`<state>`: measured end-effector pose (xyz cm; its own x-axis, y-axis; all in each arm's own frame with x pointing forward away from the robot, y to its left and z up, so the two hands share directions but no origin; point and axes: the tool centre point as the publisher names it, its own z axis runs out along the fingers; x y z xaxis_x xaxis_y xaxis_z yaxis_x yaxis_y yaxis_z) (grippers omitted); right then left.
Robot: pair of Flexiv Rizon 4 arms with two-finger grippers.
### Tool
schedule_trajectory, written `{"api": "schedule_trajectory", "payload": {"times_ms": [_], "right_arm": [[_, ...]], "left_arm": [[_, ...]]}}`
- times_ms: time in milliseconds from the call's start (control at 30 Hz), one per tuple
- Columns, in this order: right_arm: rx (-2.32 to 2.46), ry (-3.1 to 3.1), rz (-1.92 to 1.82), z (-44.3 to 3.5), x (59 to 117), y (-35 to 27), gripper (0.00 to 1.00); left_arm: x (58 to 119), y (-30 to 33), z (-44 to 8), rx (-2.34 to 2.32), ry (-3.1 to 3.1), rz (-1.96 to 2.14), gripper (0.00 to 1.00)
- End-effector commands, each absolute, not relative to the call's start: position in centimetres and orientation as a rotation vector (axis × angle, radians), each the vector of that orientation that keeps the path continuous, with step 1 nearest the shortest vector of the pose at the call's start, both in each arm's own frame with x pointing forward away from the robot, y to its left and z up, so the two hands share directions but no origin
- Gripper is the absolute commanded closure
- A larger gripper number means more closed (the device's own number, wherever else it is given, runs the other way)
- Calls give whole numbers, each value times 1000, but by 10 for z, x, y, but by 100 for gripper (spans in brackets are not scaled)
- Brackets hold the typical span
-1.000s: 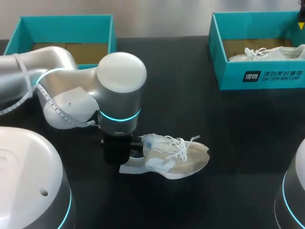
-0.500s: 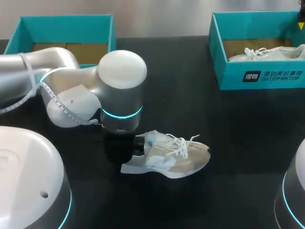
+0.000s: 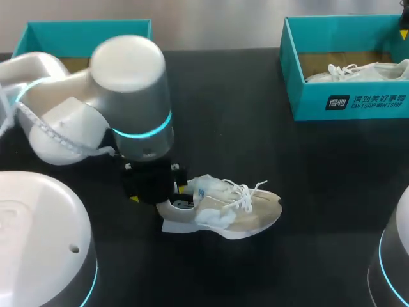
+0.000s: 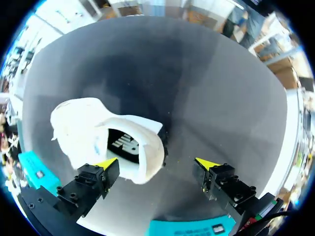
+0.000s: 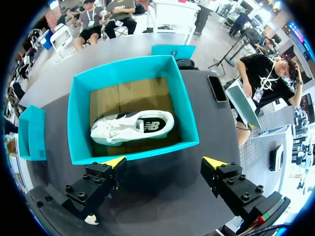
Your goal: Take the shoe out of the shoebox, open the shoe tongue, remove and reinsert the insole, then place the shoe into the shoebox
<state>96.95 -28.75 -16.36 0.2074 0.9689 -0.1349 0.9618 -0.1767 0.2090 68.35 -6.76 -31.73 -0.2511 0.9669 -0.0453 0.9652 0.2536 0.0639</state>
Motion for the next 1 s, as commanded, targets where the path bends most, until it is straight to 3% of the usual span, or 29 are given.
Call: {"api": "schedule_trajectory", "payload": {"times_ms": [33, 700, 1000], "right_arm": [[2235, 1833, 42, -164, 969, -287, 0], [2235, 1833, 42, -164, 969, -287, 0], [2235, 1833, 42, -164, 969, -287, 0]], "left_arm": [[666, -28, -270, 1635, 2343, -222, 0], [646, -15, -258, 1438, 2559, -399, 0], [644, 38, -265, 850, 2580, -767, 0]]}}
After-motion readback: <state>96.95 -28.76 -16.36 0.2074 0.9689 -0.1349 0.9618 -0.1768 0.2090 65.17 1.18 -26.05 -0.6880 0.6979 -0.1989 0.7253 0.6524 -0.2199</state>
